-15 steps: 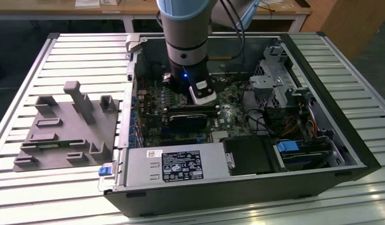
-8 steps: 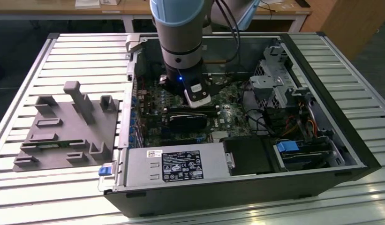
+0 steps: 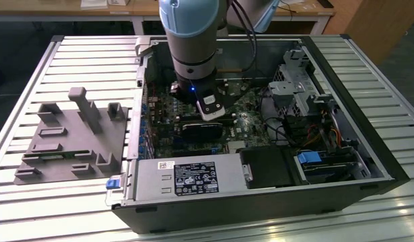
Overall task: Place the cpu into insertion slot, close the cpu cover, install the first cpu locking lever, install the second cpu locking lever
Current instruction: 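Install the second cpu locking lever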
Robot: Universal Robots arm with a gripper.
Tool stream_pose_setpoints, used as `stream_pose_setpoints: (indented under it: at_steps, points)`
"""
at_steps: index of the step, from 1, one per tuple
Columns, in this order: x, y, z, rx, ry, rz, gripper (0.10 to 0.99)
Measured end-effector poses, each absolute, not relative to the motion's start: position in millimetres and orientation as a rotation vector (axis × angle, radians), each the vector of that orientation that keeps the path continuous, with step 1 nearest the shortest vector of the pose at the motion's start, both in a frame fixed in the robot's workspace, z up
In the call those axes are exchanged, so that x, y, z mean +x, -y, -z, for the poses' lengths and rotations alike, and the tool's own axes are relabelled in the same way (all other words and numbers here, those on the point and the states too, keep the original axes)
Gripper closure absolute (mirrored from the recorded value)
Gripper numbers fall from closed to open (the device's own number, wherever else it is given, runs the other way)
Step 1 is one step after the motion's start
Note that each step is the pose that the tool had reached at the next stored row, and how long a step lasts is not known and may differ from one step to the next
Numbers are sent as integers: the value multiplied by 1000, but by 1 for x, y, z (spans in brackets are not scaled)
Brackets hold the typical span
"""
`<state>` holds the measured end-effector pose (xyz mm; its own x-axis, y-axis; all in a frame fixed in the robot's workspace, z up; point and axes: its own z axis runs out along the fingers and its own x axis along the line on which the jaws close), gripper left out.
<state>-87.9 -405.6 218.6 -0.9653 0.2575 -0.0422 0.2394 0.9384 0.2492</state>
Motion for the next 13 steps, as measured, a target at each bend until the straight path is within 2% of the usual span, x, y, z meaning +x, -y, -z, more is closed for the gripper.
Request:
stream_pose_setpoints:
  at_steps: [13]
  points:
    - [-97,409,-207,390,-3017,-430,984]
